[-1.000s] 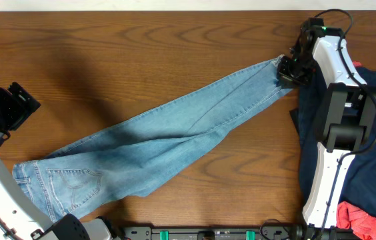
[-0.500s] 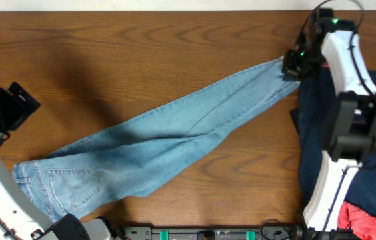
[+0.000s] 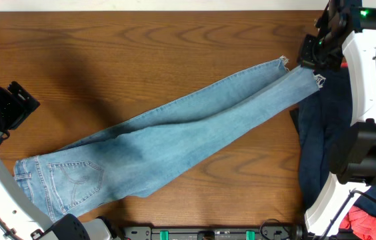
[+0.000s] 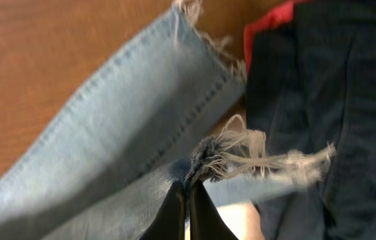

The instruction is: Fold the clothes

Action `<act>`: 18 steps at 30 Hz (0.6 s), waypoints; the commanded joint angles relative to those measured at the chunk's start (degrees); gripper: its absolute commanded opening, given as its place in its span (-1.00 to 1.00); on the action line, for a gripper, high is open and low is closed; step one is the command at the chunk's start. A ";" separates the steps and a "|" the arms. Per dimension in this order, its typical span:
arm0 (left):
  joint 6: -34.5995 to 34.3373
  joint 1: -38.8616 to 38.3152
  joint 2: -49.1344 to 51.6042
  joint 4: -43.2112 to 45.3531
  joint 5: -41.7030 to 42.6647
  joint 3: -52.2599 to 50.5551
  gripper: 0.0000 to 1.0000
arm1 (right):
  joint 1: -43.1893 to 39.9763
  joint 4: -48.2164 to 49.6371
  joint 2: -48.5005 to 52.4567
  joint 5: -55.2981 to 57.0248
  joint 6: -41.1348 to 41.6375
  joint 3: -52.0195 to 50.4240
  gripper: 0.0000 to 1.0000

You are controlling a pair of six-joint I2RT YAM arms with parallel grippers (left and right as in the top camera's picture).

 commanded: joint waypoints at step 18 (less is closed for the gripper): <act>0.15 0.24 -0.79 -0.17 -0.13 0.63 0.97 | 2.58 20.11 16.94 -5.73 -3.02 0.31 0.40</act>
